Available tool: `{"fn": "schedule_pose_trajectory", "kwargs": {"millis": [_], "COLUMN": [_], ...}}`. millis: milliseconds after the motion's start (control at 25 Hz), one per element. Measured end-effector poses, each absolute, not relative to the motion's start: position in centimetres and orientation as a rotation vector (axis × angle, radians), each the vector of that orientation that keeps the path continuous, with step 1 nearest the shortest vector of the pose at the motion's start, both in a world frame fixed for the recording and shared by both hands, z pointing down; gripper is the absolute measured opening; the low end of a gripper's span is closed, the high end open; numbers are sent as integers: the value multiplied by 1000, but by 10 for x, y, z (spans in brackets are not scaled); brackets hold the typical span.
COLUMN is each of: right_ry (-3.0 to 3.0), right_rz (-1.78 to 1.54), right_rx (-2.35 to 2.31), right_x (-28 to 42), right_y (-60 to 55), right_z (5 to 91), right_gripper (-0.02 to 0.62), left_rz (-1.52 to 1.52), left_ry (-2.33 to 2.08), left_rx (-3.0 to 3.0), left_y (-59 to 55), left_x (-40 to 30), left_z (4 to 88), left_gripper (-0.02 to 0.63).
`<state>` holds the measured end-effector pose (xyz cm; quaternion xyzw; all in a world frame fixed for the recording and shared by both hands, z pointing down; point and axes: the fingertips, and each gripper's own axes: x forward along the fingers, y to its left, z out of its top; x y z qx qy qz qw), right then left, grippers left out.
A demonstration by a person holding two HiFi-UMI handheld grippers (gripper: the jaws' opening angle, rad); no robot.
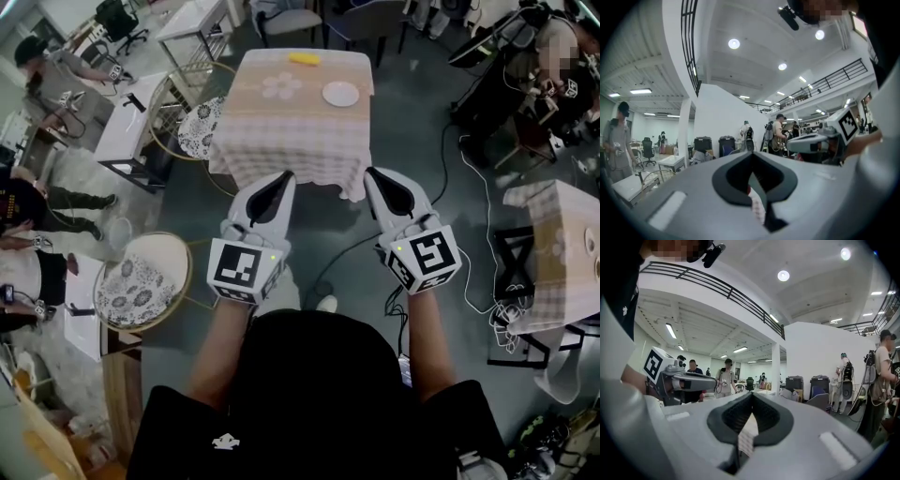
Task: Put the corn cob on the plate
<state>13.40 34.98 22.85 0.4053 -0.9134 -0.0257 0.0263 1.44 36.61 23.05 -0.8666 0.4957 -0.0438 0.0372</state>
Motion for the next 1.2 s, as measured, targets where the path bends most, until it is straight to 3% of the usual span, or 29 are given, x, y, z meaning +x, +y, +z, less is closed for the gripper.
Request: {"fn": "schedule_pose_trajectory", "kwargs": {"millis": [1200], "right_ry": [-2798], "right_rz": [-98], "right_rx": [1218], "right_x": [79], "right_y": [227], "right_z": [228], "right_gripper": [0], "left_rz": [-128], "left_ry": [1459], "left_rx": [-2707], "left_y": [227], "left_x": [-33], "left_z": [225], "left_gripper": [8]}}
